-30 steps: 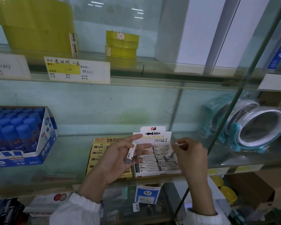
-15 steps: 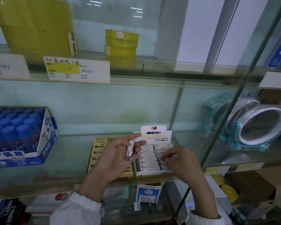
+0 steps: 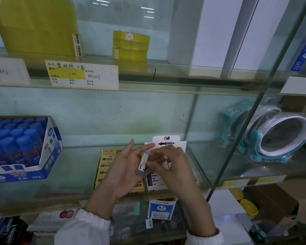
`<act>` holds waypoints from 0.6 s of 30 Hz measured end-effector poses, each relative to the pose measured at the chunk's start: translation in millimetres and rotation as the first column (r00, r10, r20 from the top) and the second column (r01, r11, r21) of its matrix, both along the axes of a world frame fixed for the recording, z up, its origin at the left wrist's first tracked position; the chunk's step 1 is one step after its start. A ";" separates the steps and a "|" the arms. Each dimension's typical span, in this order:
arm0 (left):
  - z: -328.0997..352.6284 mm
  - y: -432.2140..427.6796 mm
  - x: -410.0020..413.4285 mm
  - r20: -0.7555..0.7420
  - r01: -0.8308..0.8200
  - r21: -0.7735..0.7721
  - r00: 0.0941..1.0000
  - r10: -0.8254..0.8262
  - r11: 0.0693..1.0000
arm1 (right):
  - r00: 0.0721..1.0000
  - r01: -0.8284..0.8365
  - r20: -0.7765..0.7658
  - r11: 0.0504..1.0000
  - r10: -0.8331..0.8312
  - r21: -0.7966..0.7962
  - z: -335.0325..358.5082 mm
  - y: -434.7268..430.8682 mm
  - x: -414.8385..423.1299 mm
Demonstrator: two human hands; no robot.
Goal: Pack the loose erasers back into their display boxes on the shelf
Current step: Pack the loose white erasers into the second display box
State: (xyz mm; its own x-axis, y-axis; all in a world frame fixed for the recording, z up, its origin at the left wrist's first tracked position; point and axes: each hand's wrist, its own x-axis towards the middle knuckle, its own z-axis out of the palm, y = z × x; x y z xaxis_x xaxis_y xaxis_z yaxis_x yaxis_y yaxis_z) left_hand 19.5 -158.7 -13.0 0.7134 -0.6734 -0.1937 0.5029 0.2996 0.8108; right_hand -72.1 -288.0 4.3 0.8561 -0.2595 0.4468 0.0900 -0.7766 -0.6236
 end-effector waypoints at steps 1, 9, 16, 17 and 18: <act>-1.8 0.8 1.0 0.008 0.006 0.014 1.000 -0.006 1.000 | 0.999 0.012 -0.039 0.999 -0.013 -0.037 -3.5 1.5 5.8; -4.8 1.5 2.5 -0.001 -0.023 0.004 1.000 0.023 1.000 | 1.000 0.011 -0.004 0.984 -0.010 0.176 -9.2 6.4 15.1; -6.7 -2.1 5.3 -0.140 -0.037 -0.134 0.990 0.018 0.990 | 0.939 0.277 0.039 0.819 -0.342 0.503 1.7 -40.7 -8.8; -6.5 -2.2 5.5 -0.158 -0.049 -0.149 0.987 0.025 0.988 | 0.916 0.358 0.012 0.832 -0.400 0.424 1.8 -49.2 -12.5; -7.0 -2.4 6.0 -0.169 -0.060 -0.159 0.985 0.032 0.985 | 0.900 0.418 -0.024 0.845 -0.435 0.334 1.5 -53.5 -14.8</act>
